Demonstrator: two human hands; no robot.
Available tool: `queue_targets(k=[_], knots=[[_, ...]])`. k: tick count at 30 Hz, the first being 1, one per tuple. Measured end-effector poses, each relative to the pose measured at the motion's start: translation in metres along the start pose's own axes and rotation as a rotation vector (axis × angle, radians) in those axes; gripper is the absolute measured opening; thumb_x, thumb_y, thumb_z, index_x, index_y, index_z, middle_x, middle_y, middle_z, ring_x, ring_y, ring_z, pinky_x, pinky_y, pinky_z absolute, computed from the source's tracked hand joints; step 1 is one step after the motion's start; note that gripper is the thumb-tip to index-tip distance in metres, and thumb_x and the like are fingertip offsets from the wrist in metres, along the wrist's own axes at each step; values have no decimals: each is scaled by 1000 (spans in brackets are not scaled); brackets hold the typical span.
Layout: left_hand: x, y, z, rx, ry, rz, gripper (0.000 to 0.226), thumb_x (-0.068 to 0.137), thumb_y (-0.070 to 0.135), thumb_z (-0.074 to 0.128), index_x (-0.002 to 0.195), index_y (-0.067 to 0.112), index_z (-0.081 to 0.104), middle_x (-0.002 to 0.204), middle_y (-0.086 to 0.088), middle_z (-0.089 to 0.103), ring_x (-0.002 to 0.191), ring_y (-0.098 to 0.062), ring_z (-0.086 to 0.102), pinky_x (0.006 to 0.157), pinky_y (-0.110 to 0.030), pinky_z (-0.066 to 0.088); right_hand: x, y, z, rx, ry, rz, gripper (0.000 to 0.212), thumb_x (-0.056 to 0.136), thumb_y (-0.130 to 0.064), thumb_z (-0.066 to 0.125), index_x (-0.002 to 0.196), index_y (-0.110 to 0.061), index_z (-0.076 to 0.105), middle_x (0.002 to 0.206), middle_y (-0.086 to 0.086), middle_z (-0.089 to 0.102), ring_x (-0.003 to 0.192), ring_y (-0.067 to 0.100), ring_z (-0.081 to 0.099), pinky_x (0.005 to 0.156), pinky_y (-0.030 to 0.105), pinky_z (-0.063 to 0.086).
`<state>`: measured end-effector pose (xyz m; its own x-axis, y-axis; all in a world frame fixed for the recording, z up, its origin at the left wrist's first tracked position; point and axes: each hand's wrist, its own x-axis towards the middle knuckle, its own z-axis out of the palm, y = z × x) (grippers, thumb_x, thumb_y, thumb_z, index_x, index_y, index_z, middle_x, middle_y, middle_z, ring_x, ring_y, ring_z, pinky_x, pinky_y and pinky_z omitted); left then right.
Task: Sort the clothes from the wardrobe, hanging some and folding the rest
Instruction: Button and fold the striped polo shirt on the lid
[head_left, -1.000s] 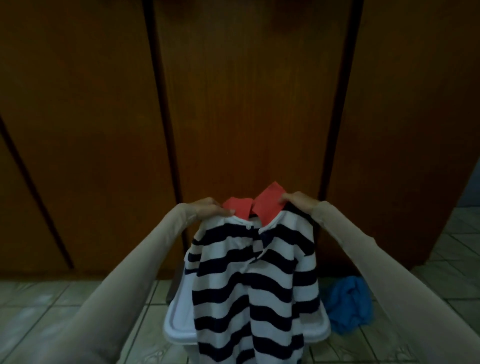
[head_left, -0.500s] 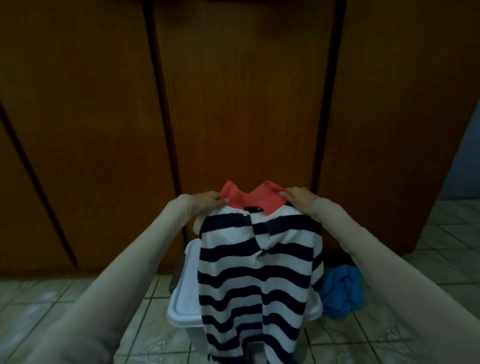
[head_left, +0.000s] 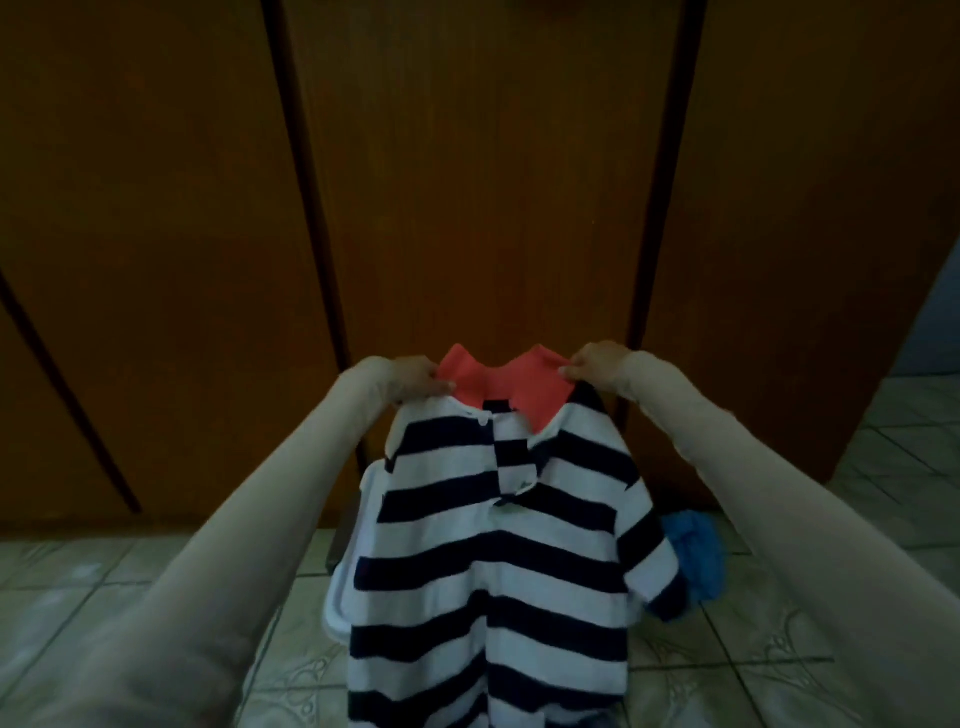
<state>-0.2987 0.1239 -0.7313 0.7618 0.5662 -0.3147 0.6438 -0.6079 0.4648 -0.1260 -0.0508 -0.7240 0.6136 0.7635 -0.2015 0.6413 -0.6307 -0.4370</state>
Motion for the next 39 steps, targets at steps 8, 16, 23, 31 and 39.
queue_targets(k=[8, 16, 23, 31, 39], knots=[[105, -54, 84, 16, 299, -151, 31, 95, 36, 51, 100, 8, 64, 90, -8, 63, 85, -24, 64, 76, -34, 53, 91, 21, 110, 502, 87, 294, 38, 102, -27, 35, 127, -2, 49, 77, 12, 68, 51, 14, 65, 58, 24, 55], [175, -95, 163, -666, 306, -178, 46, 101, 16, 39, 146, 12, 29, 112, -14, 60, 92, -20, 53, 75, -18, 44, 170, 57, 199, 874, 23, 233, 50, 101, -14, 37, 148, -19, 19, 141, 15, 45, 119, 27, 50, 102, 33, 38], [169, -116, 244, 214, 193, 13, 52, 102, 35, 13, 151, 18, 0, 159, -2, 0, 146, -16, -4, 114, -37, -12, 147, 85, 275, -147, 16, -123, 50, 102, -25, 27, 150, -15, 14, 157, 3, 13, 144, 15, 16, 116, 44, 0], [134, -127, 262, 448, 176, 26, 60, 90, 37, 18, 138, 12, 46, 141, -9, 46, 130, -22, 46, 109, -44, 11, 122, 102, 296, -410, -76, -126, 66, 98, -45, 5, 131, -15, 54, 135, 6, 54, 124, 20, 52, 103, 49, 18], [92, -129, 273, 488, 139, -13, 67, 82, 44, -18, 146, 23, -11, 149, 0, -14, 146, -19, -5, 114, -42, -13, 90, 110, 296, -409, -32, -134, 54, 98, -45, 15, 131, -25, 52, 132, 7, 57, 118, 24, 57, 103, 58, 26]])
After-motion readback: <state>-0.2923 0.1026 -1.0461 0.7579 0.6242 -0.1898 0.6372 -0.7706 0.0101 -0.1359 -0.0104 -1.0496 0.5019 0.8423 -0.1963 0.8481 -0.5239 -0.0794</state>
